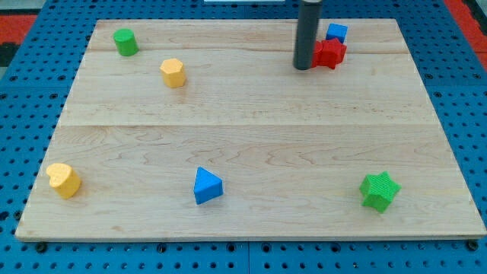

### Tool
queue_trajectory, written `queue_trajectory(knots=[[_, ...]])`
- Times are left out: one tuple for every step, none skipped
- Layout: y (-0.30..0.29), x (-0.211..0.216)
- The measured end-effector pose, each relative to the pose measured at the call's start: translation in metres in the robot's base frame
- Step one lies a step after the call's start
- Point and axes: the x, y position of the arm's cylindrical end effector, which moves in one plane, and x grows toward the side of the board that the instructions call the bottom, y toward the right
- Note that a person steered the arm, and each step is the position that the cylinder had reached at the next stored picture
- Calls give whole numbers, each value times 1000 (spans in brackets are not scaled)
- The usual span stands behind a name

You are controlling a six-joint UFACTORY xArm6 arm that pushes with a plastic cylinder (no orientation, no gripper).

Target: Slide the blue triangle to the center

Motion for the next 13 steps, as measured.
queue_trajectory(knots=[[8,48],[25,188],[-8,256],[-51,305],[-114,306],[-182,257],[-212,239],[-187,208],[-115,207],[-107,151],[-134,79],[-94,133],[-90,186]])
